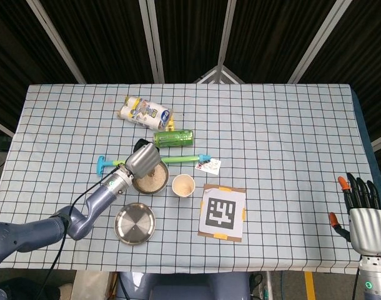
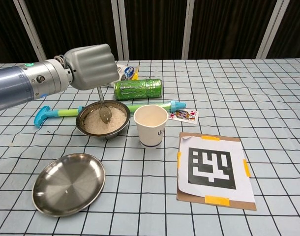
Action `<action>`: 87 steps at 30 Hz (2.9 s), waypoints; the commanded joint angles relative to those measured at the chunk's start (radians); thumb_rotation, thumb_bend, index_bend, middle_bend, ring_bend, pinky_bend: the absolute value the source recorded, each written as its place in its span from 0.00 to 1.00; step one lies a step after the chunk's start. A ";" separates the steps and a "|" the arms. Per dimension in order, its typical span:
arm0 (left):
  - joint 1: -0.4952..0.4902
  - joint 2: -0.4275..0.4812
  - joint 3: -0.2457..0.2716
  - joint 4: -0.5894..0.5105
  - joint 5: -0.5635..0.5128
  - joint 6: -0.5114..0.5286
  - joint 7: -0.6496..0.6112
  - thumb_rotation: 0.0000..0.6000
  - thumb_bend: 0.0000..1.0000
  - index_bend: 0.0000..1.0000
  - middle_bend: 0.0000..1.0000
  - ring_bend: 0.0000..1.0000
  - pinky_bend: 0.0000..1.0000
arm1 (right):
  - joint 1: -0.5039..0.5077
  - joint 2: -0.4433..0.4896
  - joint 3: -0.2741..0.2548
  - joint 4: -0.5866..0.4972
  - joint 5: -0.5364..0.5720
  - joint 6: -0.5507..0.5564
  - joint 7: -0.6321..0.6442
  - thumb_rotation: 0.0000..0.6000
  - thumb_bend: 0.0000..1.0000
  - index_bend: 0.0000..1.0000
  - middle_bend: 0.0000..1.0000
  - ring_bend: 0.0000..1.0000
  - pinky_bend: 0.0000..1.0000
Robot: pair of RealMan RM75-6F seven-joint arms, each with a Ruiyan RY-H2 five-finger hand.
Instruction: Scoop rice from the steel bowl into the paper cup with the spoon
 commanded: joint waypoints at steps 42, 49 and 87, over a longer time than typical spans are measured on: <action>0.161 0.050 -0.156 -0.297 -0.468 0.080 -0.118 1.00 0.48 0.58 0.99 1.00 1.00 | 0.000 -0.002 0.002 -0.001 0.001 0.001 -0.006 1.00 0.38 0.00 0.00 0.00 0.00; 0.192 0.066 -0.159 -0.329 -0.478 0.108 -0.182 1.00 0.48 0.58 0.99 1.00 1.00 | 0.000 -0.003 0.003 0.001 0.000 0.001 -0.007 1.00 0.38 0.00 0.00 0.00 0.00; 0.120 0.098 -0.239 -0.480 -0.517 0.186 -0.165 1.00 0.48 0.57 0.99 1.00 1.00 | 0.000 0.000 0.003 -0.003 0.004 -0.003 -0.011 1.00 0.38 0.00 0.00 0.00 0.00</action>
